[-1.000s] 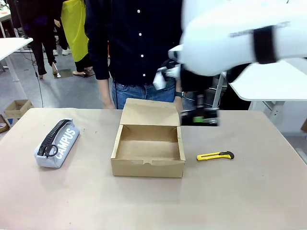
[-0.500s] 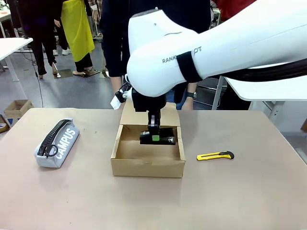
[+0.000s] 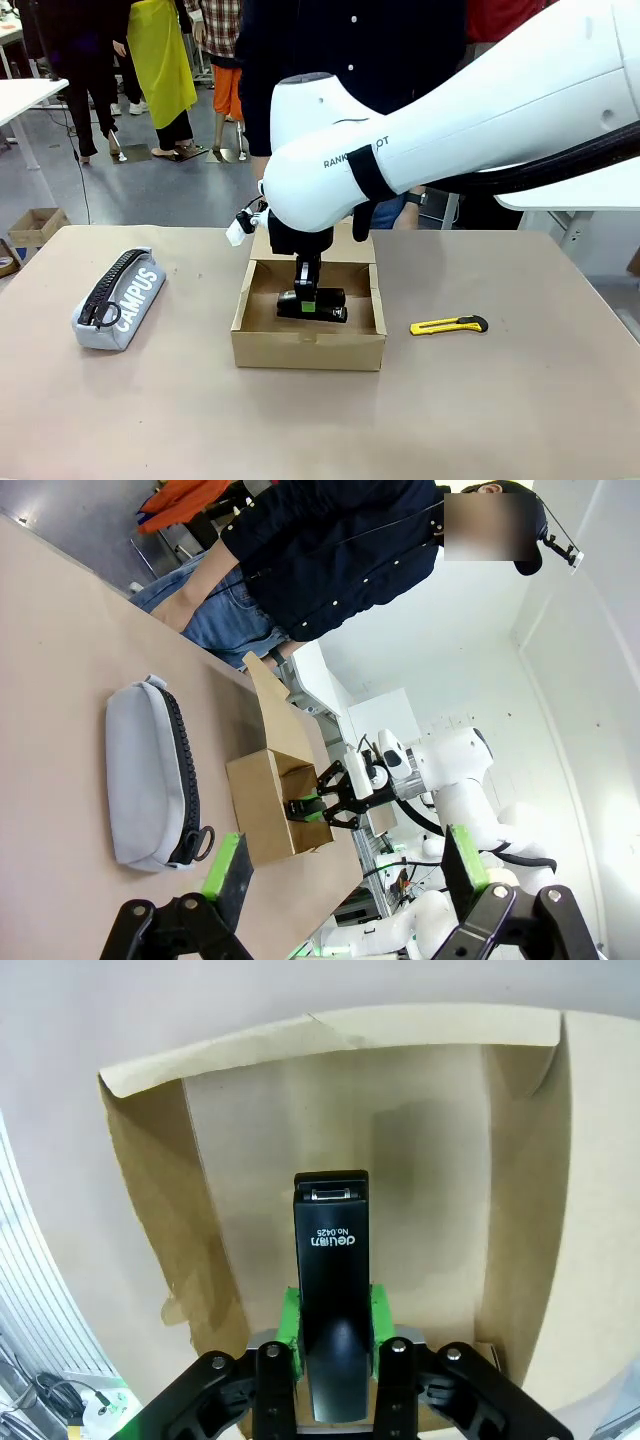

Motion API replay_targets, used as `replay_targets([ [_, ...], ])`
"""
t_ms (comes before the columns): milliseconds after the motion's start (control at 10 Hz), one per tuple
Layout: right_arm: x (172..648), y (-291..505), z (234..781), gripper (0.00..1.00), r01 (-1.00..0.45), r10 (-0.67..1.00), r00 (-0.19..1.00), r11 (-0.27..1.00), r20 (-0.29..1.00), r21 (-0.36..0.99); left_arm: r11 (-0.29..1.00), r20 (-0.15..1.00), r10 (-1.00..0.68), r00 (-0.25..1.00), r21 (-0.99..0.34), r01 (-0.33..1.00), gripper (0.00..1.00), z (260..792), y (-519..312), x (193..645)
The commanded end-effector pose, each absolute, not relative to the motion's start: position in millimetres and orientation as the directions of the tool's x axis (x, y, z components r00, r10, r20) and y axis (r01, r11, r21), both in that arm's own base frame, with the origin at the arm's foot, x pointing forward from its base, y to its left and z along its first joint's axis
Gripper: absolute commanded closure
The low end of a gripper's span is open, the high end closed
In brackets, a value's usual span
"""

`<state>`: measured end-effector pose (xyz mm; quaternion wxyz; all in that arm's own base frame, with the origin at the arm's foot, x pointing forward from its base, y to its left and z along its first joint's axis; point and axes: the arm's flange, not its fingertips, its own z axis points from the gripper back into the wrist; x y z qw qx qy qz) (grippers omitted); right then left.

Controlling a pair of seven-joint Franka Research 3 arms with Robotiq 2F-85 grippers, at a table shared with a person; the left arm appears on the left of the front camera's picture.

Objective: Pack the item into the box.
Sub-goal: Pick up the item indicated by the person and place it inside the Mailer Box.

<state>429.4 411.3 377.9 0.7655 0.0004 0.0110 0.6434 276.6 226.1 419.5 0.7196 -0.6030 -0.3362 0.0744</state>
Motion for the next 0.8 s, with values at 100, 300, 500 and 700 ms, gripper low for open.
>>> replay_targets([
  [100, 424.8, 410.4, 372.5, 0.68, -0.991, 0.991, 0.133, 0.133, -0.021, -0.004, 0.256, 0.412, 0.521, 0.748, -0.911, 0.324, 0.00, 421.3, 224.8, 276.9],
  [300, 425.4, 411.2, 373.2, 0.68, -0.991, 0.991, 0.134, 0.133, -0.023, -0.012, 0.256, 0.412, 0.521, 0.748, -0.911, 0.324, 0.00, 421.3, 224.8, 276.9],
  [500, 421.7, 409.2, 371.9, 0.12, -0.994, 0.994, 0.108, 0.108, -0.010, -0.002, 0.256, 0.412, 0.521, 0.748, -0.911, 0.324, 0.00, 421.3, 224.8, 276.9],
  [700, 423.1, 409.7, 373.0, 0.00, -0.995, 0.995, 0.101, 0.101, -0.014, -0.017, 0.256, 0.412, 0.521, 0.748, -0.911, 0.324, 0.00, 421.3, 224.8, 276.9],
])
